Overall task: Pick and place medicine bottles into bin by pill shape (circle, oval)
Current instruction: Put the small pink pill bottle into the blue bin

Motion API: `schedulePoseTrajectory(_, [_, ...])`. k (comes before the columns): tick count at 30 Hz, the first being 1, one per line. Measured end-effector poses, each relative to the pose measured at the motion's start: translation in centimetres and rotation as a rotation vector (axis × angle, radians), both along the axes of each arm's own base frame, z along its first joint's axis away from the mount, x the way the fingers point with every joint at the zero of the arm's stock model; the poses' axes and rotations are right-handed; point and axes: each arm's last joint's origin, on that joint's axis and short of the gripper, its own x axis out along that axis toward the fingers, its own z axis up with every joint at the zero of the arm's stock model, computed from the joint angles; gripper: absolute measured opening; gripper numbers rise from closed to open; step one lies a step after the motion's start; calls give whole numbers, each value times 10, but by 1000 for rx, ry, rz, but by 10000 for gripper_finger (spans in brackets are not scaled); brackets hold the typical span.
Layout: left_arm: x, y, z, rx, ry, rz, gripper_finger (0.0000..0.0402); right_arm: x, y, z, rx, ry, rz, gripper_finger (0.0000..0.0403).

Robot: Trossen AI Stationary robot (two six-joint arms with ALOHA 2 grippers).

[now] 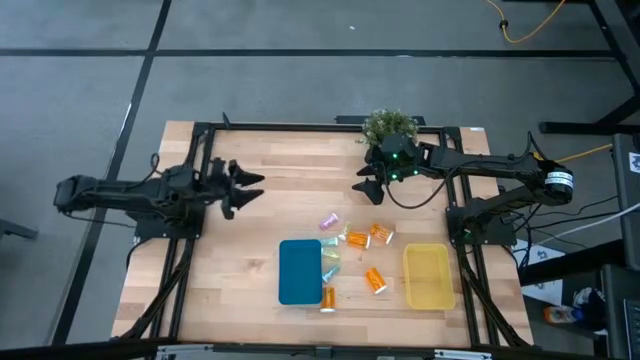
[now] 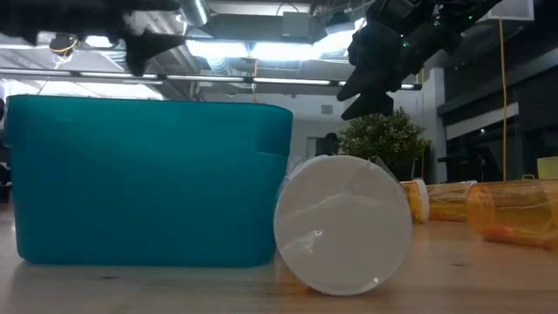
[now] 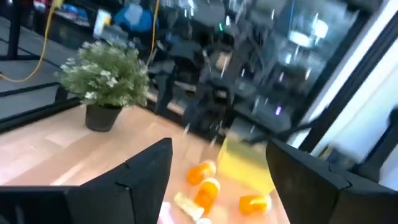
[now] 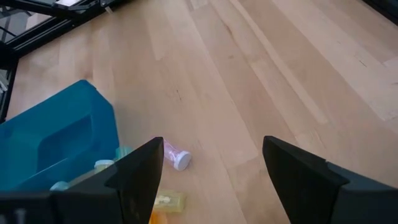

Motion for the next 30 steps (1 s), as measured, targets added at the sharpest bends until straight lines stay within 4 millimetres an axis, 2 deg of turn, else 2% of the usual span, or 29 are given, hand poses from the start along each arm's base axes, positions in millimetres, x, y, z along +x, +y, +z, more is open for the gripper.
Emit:
schedulePoseTrajectory(3, [26, 1, 12, 57, 139, 40, 254, 0, 0, 0, -2, 0, 1, 276])
schedulePoseTrajectory(7, [59, 10, 18, 146, 282, 206, 254, 0, 0, 0, -2, 1, 1, 276])
schedulePoseTrajectory(10, [80, 15, 9, 132, 351, 289, 254, 0, 0, 0, -2, 5, 3, 276])
schedulePoseTrajectory(16, [122, 21, -12, 85, 466, 281, 254, -6, 2, 9, -20, -34, 0, 276])
schedulePoseTrajectory(21, [167, 21, -18, 27, 515, 167, 254, -18, 4, 26, -97, -76, -40, 276])
schedulePoseTrajectory(24, [189, 21, -25, 13, 602, 123, 254, -26, 6, 34, -117, -91, -61, 276])
schedulePoseTrajectory(30, [219, 19, -41, -13, 819, 104, 254, -42, 11, 45, -125, -106, -65, 276])
